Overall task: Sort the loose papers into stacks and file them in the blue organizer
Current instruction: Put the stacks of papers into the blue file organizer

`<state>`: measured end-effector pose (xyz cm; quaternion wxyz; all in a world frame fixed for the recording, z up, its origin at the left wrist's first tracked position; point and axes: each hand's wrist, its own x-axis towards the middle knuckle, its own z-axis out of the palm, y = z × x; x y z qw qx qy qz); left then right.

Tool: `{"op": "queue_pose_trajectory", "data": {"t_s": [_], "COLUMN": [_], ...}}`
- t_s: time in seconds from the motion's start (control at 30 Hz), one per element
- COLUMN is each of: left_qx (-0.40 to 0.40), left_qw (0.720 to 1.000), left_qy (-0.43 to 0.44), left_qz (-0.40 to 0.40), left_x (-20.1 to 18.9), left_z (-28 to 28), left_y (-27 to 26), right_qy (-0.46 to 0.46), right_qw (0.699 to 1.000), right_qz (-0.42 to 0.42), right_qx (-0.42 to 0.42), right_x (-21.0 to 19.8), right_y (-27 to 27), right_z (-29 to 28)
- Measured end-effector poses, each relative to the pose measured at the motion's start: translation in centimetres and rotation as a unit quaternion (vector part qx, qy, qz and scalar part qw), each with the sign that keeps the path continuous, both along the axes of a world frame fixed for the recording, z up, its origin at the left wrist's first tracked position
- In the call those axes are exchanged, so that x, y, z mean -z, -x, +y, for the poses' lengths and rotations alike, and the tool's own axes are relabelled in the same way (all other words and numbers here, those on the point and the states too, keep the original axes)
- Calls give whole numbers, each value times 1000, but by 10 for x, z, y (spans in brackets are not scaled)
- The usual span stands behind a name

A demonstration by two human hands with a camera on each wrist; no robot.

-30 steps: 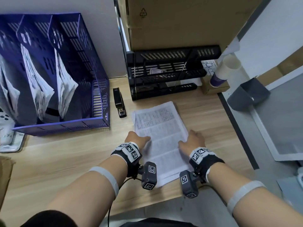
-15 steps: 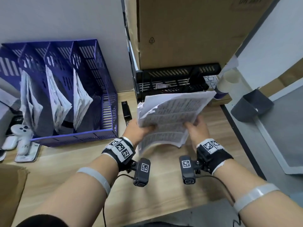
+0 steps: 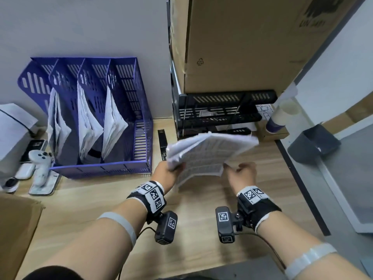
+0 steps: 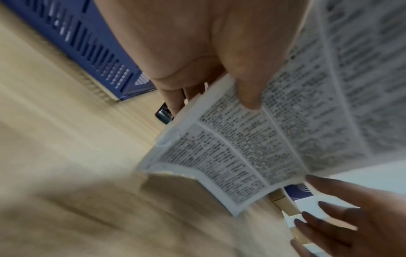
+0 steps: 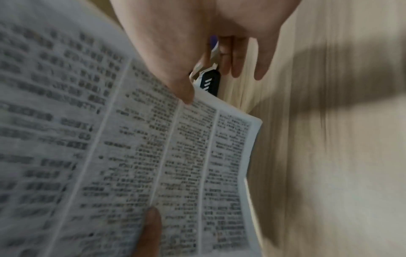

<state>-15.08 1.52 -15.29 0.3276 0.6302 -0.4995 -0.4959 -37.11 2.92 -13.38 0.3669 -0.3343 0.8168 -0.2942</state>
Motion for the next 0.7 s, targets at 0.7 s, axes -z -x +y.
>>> {"op": "queue_pose_trajectory", "data": {"t_s": [0.7], "left_qx": [-75], "left_qw": [994], "left_qy": [31], "left_qz": [71], "left_x": [-57], "left_z": [1], "left_y": [-110], "right_qy": [12], "right_qw": [928], "right_qz": [-14], "right_qx": [-371], "right_x": [-114], "right_y": [-149], "right_z": [19]}}
